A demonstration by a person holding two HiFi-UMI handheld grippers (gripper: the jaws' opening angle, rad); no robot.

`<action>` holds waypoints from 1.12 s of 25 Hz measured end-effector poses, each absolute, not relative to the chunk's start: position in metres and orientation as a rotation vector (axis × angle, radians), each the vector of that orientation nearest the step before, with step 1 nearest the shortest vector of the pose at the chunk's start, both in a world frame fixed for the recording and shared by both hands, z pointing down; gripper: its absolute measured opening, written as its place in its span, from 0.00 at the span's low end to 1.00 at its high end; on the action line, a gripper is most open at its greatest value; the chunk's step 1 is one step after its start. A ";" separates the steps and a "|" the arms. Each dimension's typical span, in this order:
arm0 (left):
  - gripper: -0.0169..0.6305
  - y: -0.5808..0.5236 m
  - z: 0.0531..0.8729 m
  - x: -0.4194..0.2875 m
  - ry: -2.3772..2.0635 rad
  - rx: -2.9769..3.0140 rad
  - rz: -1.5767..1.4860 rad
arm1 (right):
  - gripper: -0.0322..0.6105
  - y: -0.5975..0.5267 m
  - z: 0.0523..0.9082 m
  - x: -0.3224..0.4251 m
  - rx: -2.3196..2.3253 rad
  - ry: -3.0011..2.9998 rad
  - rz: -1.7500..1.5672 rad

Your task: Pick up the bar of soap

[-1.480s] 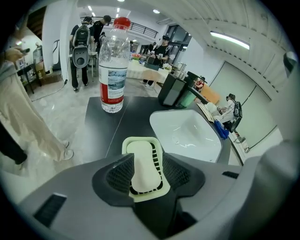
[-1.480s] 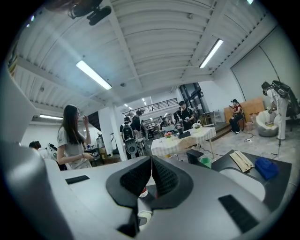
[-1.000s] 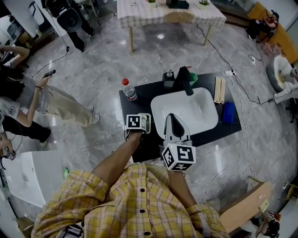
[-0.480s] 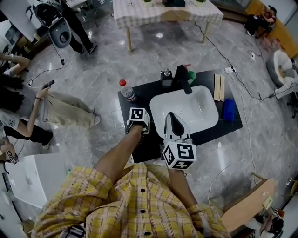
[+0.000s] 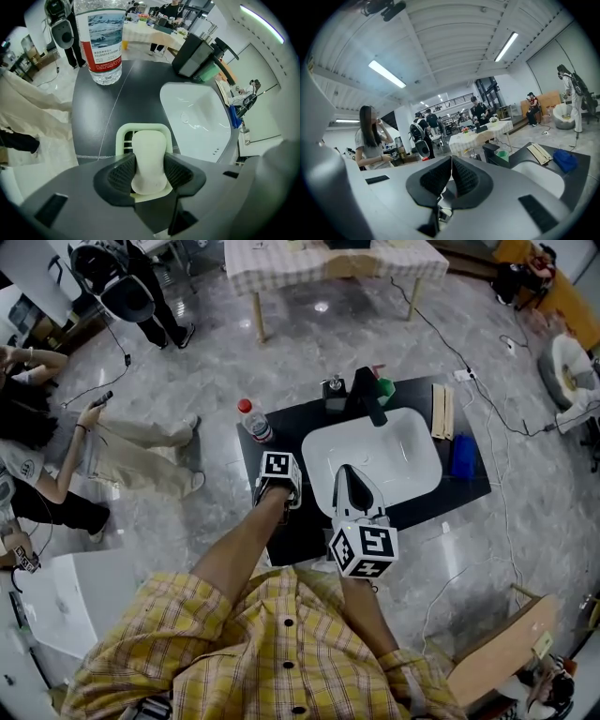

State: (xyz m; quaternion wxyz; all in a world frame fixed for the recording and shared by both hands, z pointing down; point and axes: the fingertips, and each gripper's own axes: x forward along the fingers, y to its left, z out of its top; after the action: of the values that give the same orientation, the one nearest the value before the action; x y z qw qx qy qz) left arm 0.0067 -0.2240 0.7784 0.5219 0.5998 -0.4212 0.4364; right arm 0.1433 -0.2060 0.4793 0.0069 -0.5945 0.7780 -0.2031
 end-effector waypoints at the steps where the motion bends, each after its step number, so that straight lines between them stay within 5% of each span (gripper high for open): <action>1: 0.33 -0.225 0.781 0.007 -1.004 1.442 1.064 | 0.08 -0.206 0.481 0.144 -1.861 2.433 -0.639; 28: 0.33 -0.215 0.783 0.009 -1.020 1.336 1.122 | 0.08 -0.205 0.487 0.148 -1.910 2.421 -0.666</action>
State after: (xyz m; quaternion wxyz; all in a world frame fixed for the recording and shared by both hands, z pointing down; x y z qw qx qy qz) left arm 0.0091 -0.2145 0.7829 0.5315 0.5600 -0.4274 0.4703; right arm 0.1476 -0.2045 0.4865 -0.0064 -0.6054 0.7674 -0.2112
